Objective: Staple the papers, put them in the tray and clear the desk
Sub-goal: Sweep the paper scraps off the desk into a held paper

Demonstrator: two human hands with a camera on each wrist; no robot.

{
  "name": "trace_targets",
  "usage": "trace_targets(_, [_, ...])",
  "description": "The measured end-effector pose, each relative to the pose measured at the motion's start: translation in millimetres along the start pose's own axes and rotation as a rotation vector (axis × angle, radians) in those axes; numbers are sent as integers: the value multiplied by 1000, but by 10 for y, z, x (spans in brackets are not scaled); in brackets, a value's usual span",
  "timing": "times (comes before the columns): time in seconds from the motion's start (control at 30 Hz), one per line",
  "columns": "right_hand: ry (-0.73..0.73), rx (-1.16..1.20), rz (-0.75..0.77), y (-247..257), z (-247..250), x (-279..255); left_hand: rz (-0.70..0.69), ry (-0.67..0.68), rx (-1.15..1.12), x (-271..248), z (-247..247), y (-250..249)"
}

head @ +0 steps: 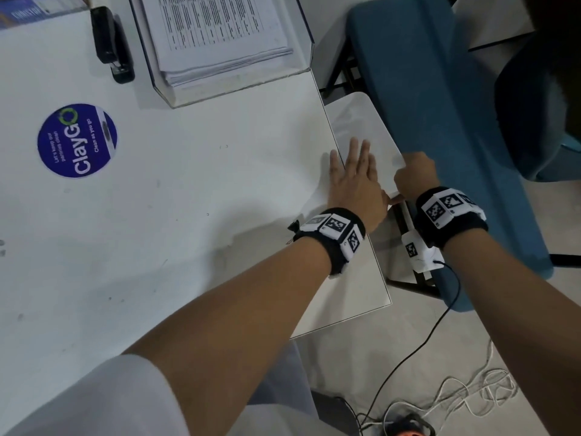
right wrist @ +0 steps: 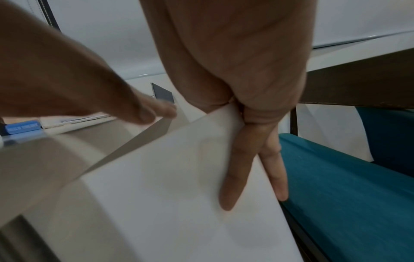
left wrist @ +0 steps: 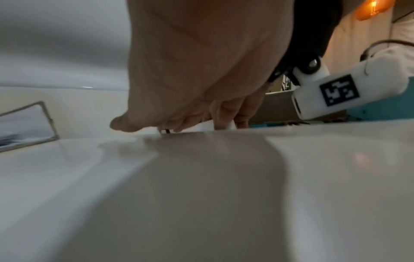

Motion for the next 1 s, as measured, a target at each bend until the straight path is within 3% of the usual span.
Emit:
trace_targets(0.17, [-15, 37, -7, -6, 23, -20, 127, -115, -278, -293, 342, 692])
trace_targets(0.3, [-5, 23, 15, 10, 28, -50, 353, -489, -544, -730, 515, 1607])
trace_targets(0.37, [14, 39, 15, 7, 5, -48, 479, -458, -483, -805, 404, 1939])
trace_targets(0.43, [19, 11, 31, 27, 0, -62, 609, -271, -374, -781, 215, 2098])
trace_targets(0.57, [22, -12, 51, 45, -7, -96, 607, -146, -305, -588, 64, 1807])
trace_targets(0.9, [6, -20, 6, -2, 34, -53, 287, 0, -140, -64, 32, 457])
trace_targets(1.0, [-7, -35, -8, 21, 47, -51, 258, 76, -80, 23, -16, 234])
Point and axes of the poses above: each hand's wrist, its own x-axis towards the middle knuckle, its own z-axis out of the back of the hand, y = z × x, the point moved 6 cm from there along x, towards the middle knuckle, and after that the axes turned 5 degrees about x, right-handed, at the moved point
